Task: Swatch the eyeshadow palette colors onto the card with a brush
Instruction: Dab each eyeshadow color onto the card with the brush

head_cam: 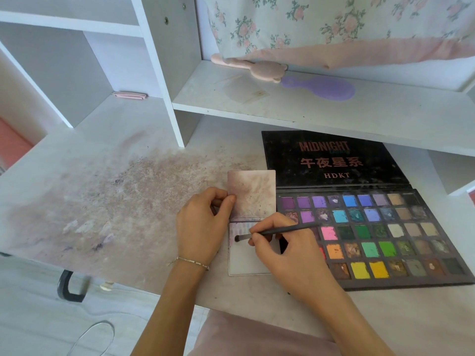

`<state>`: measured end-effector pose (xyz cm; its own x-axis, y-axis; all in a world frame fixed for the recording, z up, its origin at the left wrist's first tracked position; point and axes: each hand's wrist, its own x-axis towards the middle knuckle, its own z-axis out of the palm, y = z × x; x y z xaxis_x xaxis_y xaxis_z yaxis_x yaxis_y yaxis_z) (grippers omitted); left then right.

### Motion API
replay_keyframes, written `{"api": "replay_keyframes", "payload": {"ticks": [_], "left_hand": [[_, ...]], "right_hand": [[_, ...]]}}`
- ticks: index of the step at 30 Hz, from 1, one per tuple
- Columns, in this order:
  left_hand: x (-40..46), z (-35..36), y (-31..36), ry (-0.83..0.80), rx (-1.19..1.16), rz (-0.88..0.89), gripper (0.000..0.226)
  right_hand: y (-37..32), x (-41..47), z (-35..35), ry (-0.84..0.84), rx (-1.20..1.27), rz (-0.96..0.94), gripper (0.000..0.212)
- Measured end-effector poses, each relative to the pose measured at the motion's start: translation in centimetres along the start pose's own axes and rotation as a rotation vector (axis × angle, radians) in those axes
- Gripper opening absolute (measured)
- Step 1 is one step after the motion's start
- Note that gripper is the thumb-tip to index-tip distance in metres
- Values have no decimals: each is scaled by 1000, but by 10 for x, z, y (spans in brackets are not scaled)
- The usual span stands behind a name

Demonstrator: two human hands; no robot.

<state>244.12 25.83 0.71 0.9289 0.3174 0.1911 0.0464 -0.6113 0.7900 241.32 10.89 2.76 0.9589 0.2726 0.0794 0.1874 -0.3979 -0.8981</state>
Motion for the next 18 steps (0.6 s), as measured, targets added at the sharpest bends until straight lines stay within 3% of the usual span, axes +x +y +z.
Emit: {"api": "replay_keyframes", "payload": {"ticks": [18], "left_hand": [[-1,0,1,5,-8,-12,9]], "right_hand": [[3,3,2,-16,-52,27,13]]}}
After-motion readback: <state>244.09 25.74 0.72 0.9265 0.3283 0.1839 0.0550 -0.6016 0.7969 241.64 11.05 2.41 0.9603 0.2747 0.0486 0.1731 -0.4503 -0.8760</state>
